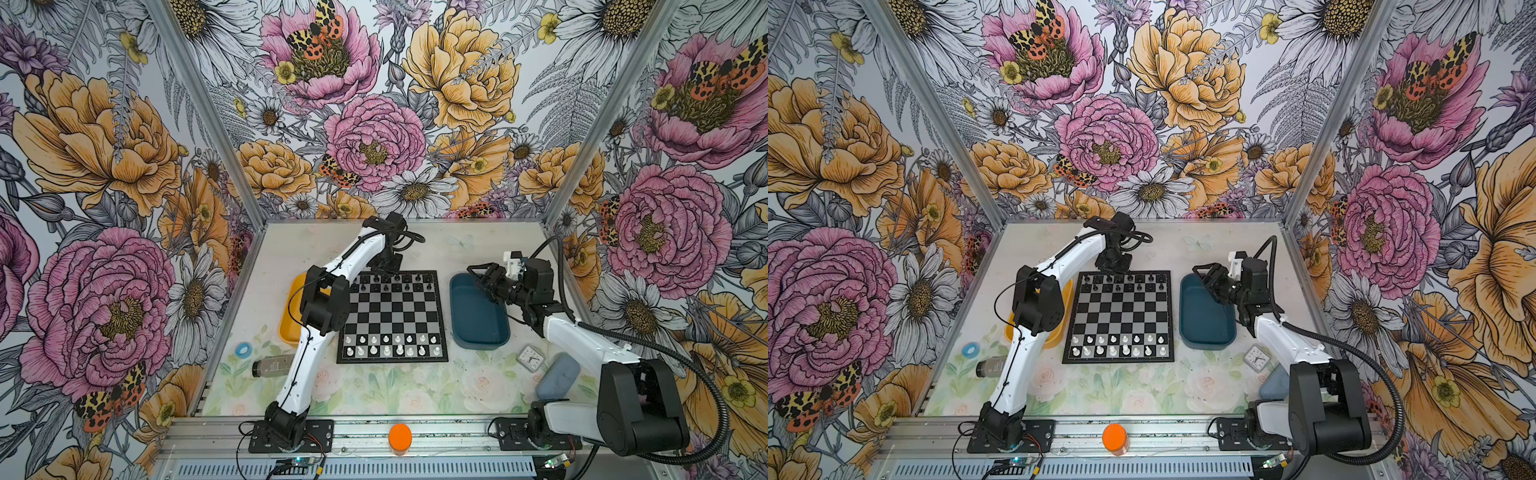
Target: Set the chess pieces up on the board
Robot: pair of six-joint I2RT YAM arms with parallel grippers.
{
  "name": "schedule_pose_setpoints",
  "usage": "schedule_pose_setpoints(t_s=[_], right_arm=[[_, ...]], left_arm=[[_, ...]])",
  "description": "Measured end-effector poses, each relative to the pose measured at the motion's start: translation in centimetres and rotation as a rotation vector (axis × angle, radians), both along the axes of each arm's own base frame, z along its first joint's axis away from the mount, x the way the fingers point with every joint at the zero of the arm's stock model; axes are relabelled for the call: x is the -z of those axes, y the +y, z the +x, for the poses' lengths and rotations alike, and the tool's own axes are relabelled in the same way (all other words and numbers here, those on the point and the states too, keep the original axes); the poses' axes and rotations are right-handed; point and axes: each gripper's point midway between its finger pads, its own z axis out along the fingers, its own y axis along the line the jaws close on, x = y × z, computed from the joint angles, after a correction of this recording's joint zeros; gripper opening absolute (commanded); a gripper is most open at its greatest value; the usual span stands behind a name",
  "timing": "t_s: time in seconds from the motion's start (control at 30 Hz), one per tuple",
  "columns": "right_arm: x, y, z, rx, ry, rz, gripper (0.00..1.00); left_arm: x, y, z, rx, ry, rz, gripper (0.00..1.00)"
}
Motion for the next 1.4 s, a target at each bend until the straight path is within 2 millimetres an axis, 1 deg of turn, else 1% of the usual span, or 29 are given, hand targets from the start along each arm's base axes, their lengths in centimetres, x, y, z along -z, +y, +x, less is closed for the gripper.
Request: schedule_pose_setpoints(t_s=[0.6,0.87,0.97,1.03,1.13,1.23,1.37,1.4], right_arm=[[0.0,0.0,0.0,0.001,0.002,0.002,0.65],[0.0,0.0,0.0,-0.001,0.002,0.004,0.65],[0.0,0.0,0.0,-0.001,0.002,0.004,0.65],[0.0,0.0,0.0,-0.002,0.002,0.004,0.64],[0.0,0.1,-0.1,-0.006,0.002,0.005,0.64],[-0.1,0.1,-0.1,-0.010,0.007,0.003,0.64],[-0.7,0.1,0.0,-0.015,0.001,-0.008,0.64],[-0.9,0.1,0.0,-0.016,-0.003,-0.011,0.64]], left_arm=[[-0.6,0.2,0.2,-0.002,-0.015,0.013,0.39],[-1.2,0.2,0.5,-0.003,-0.031,0.018,0.39],[-1.9,0.2,0.8,-0.005,-0.052,0.018,0.39],[-2.8,-0.1,1.2,-0.003,-0.079,0.009,0.41],[-5.3,-0.7,2.0,0.001,-0.147,-0.014,0.42],[-9.3,-1.5,2.5,0.015,-0.243,-0.047,0.43],[-16.3,-2.4,2.1,0.038,-0.397,-0.100,0.43],[-17.7,-2.4,1.9,0.041,-0.426,-0.110,0.43]])
